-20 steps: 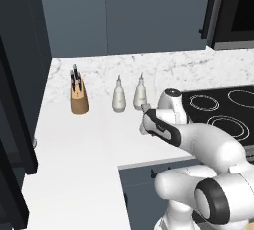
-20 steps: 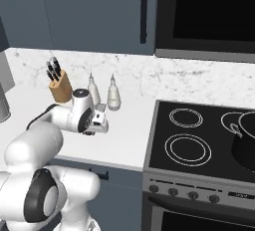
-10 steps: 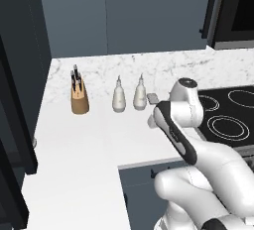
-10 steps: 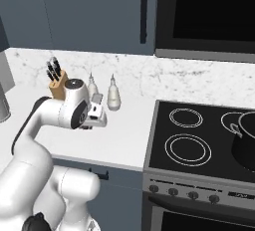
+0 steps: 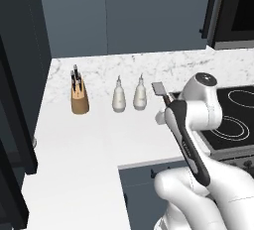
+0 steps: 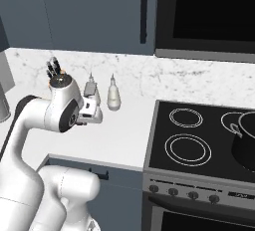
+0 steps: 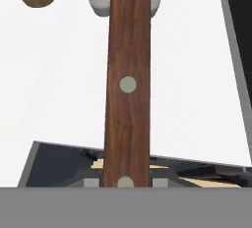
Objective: Put the lime and eggplant in the pot. Retrieve the spatula and lightly stir the vegetables in the pot.
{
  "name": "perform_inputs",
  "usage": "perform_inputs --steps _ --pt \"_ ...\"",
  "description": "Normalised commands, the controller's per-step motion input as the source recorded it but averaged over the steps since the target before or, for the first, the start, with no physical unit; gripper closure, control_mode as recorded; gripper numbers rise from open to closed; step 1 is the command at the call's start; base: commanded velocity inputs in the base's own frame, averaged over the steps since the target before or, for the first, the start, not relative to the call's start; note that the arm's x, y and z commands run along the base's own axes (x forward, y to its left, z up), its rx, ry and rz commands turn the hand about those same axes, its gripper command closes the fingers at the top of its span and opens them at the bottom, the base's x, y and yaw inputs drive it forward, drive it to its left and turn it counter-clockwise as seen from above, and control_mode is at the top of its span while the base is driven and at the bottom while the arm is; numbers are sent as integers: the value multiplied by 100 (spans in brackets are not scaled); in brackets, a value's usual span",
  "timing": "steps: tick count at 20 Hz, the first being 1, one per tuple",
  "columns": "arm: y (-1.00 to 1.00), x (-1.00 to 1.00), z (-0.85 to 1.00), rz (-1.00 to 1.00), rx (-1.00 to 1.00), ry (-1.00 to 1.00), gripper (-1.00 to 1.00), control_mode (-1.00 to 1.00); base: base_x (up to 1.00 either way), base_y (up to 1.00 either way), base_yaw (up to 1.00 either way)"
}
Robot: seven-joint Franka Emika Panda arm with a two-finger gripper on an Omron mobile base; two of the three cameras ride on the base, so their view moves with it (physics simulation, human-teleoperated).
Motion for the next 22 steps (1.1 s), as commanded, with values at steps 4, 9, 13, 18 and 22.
perform_inputs --steps 4,9,13,18,22 --pt "0 -31 63 0 0 -15 100 -100 0 0 0" --pt "-4 -34 60 0 0 -14 100 -100 0 0 0" --pt "-8 -34 36 0 0 -12 100 -100 0 0 0" --pt "0 0 0 0 0 -1 100 -100 0 0 0" --pt "0 0 0 0 0 0 100 100 -1 -32 -4"
